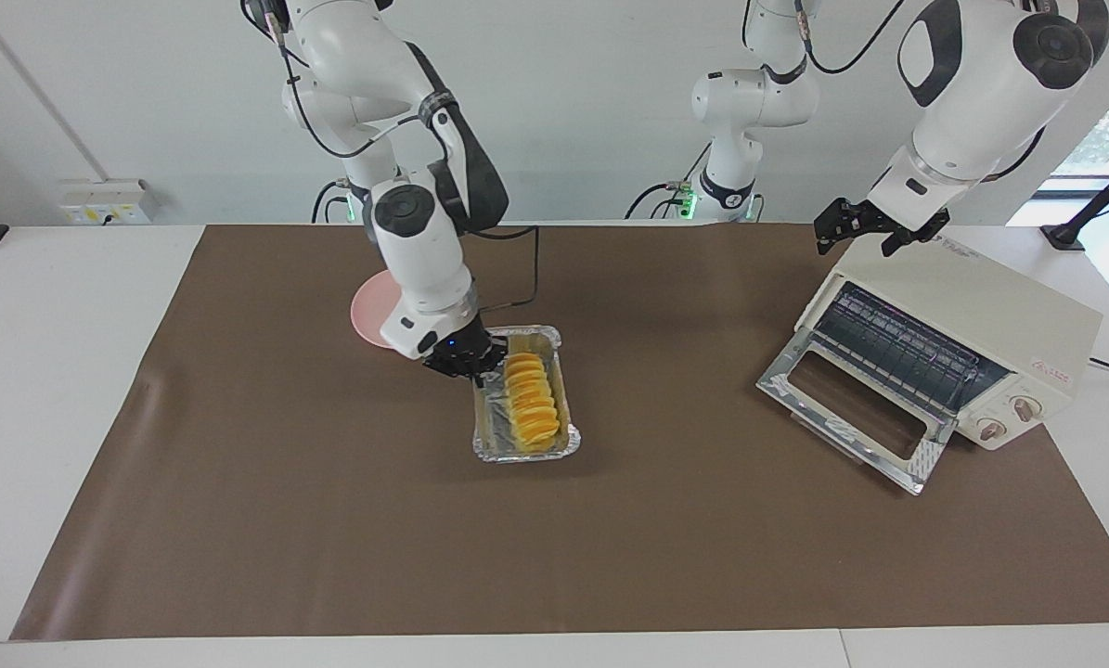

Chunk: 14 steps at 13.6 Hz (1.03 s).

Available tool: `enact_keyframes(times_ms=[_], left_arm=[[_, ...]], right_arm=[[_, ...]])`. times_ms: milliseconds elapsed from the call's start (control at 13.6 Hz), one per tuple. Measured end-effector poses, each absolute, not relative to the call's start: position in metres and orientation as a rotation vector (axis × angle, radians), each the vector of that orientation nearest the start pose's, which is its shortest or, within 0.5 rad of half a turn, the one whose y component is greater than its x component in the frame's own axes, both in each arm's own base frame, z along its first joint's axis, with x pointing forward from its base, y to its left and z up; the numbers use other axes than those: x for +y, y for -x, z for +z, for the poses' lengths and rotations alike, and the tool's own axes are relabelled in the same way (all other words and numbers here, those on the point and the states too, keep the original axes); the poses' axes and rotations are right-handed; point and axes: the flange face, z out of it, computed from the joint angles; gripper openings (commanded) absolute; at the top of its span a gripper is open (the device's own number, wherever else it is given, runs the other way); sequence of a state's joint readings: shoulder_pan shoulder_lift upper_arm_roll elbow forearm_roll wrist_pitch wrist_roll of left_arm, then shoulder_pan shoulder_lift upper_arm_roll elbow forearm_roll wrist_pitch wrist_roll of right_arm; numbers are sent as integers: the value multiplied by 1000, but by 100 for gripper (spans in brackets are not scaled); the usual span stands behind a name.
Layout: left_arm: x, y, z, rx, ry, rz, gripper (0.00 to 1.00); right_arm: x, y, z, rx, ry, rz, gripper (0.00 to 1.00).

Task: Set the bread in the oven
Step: 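Push the foil tray toward the toaster oven with the right gripper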

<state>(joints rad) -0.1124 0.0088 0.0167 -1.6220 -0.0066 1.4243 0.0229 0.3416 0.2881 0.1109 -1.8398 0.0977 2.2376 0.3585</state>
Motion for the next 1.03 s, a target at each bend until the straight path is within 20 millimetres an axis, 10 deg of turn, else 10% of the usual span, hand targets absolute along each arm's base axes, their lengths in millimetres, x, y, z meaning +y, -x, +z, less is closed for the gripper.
enact_keyframes(times_ms=[442,663,1032], left_arm=[[-52,-535,585,186,3118,324,100],[-52,-535,585,186,3118,324,100],[-52,-535,585,186,3118,324,100]], right_arm=[[327,-568,327,44,2980,-76,0],[333,-565,311,47,2989,-44,100],[315,-575,348,107,3022,-2,100]])
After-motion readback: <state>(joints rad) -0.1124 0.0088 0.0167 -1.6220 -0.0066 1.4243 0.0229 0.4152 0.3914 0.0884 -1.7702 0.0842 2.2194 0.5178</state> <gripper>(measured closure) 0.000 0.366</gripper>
